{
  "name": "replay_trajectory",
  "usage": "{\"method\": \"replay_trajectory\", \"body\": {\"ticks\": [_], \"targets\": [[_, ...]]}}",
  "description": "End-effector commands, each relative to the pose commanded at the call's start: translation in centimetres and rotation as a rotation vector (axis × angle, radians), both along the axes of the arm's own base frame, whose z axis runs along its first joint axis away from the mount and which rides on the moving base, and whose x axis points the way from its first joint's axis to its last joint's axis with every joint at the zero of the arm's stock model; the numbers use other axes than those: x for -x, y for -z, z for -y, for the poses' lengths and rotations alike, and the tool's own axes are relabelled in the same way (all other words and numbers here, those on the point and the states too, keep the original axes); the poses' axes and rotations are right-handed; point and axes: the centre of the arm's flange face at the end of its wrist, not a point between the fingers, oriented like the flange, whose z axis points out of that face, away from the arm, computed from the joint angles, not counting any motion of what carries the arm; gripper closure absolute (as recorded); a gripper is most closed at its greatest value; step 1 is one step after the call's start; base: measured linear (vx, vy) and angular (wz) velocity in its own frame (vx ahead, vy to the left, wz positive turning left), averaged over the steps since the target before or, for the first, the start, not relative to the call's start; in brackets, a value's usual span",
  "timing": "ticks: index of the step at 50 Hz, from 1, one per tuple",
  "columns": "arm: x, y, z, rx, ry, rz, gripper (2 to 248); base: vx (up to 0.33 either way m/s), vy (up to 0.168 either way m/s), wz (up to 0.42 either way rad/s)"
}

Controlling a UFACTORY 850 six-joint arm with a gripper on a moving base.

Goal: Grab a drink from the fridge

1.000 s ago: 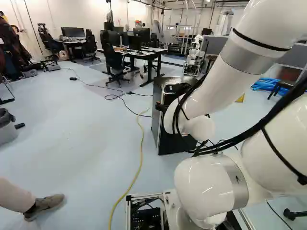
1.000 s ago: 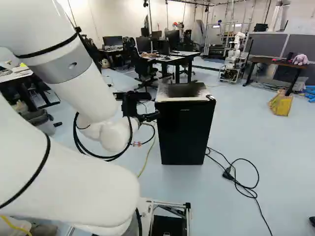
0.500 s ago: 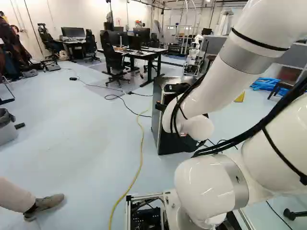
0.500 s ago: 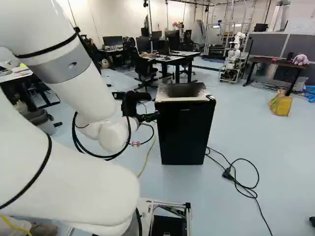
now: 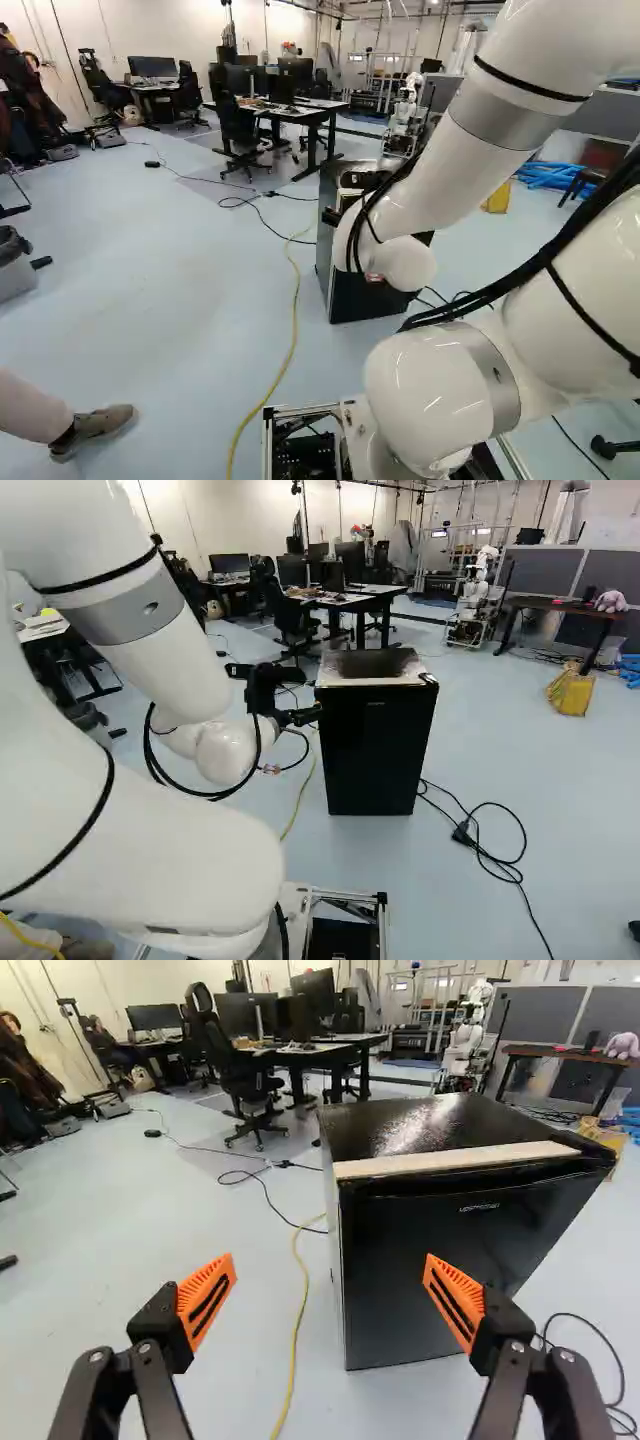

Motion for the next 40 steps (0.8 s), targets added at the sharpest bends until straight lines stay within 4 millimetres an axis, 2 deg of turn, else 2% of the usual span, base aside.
{"method": "replay_trajectory", "body": {"ticks": [40], "targets": [[-1.6, -0.6, -1.5, -0.064, 0.103, 0.043, 3, 0.000, 0.000, 0.000]]}}
